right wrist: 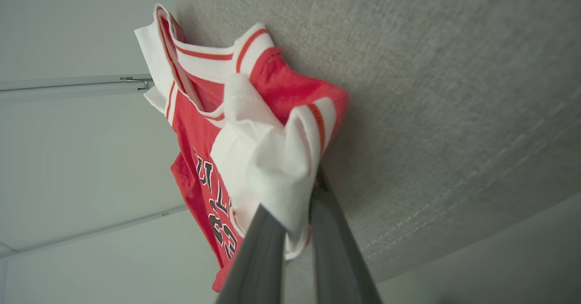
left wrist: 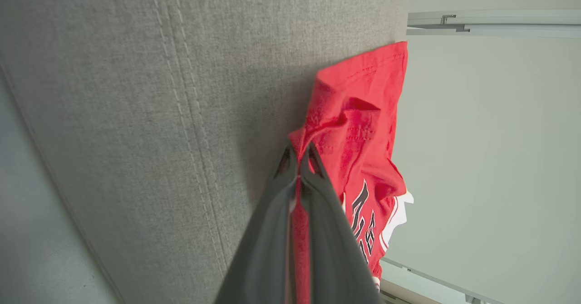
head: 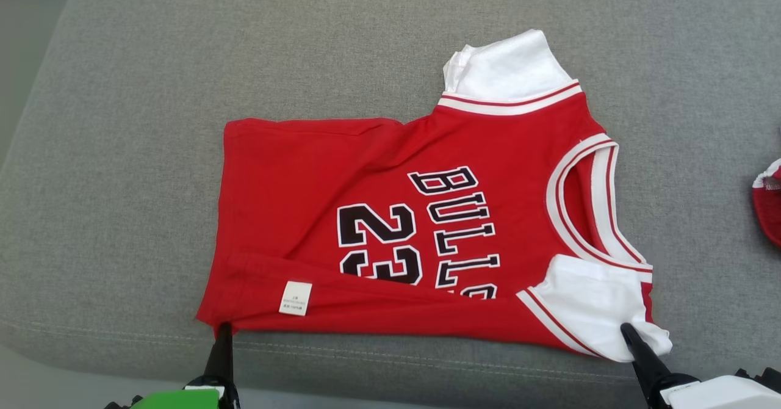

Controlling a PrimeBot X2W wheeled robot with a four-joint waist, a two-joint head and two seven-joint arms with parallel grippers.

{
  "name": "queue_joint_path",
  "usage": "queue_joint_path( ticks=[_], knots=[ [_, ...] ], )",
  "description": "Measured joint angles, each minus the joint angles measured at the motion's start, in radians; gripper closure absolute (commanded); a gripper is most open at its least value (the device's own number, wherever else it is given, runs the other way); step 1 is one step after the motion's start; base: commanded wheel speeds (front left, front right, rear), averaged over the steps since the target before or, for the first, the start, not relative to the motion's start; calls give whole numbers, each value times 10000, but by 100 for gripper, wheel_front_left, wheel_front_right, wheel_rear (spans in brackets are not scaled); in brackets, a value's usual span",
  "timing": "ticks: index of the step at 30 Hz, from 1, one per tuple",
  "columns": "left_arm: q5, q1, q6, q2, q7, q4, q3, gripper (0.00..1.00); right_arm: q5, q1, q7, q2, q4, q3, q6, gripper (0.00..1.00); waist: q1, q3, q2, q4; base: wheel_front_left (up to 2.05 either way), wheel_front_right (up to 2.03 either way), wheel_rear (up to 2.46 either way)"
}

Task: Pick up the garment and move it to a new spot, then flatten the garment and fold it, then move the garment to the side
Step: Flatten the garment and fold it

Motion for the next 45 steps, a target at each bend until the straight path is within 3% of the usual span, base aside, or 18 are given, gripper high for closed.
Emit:
queue_joint_path(
  ticks=[7, 8, 10, 12, 13, 14, 15, 16, 20, 25, 31, 40, 45],
  knots=[
    [96, 337, 8, -4, 0, 82, 6, 100, -56, 265, 90, -109, -52, 94, 0, 100, 0, -38, 0, 32, 0, 0, 0],
    [151, 337, 8, -4, -2, 98, -36, 95, -115, 264, 90, -165, -52, 100, 0, 100, 0, -37, 0, 29, 0, 0, 0],
    [219, 326, 54, 0, -4, 128, -119, 79, -196, 255, 92, -224, -52, 136, 0, 80, 0, -32, 0, 23, 0, 0, 0],
    [443, 302, 100, -6, -29, 240, -192, 54, -330, 234, 107, -280, -36, 203, 0, 56, 0, -54, 0, 31, 0, 0, 0],
    [533, 297, 136, 2, -29, 274, -192, 50, -397, 219, 113, -309, -36, 226, 0, 47, 0, -62, 0, 32, 0, 0, 0],
    [541, 281, 165, 6, -29, 307, -194, 23, -428, 198, 142, -326, -27, 234, -2, 16, 0, -65, 0, 31, 0, 0, 0],
    [545, 263, 182, 6, -29, 334, -203, 4, -466, 186, 153, -336, -13, 236, 0, 0, 0, -75, 0, 32, 0, 0, 0],
    [554, 248, 215, 4, -29, 362, -207, 0, -481, 160, 180, -357, 15, 247, -2, 0, 0, -98, 0, 33, 0, 0, 0],
    [573, 247, 357, 6, -31, 418, -136, 0, -548, 134, 224, -422, 19, 276, 0, 0, 0, -154, 0, -2, 0, 0, 0],
    [717, 282, 499, 88, -33, 495, 322, 0, -874, 173, 619, -1003, -40, 374, -2, 0, 0, -158, 0, -164, 0, 0, 0],
    [1415, 101, 531, 742, -33, 69, 414, 0, -1592, -161, 706, -1887, -487, -130, -2, 0, 0, 96, 0, -307, 0, 0, 0],
    [3185, -3065, 606, 2280, 798, -903, -523, 0, -3164, -3563, 1381, -3131, -869, -374, -2, 0, 0, 900, 0, -337, 0, 0, 0],
    [3409, -4760, 702, 2717, 1806, -648, -968, 0, -4013, -5711, 2184, -3559, -382, -222, -2, 0, 0, 1513, 0, -269, 0, 0, 0]
  ],
)
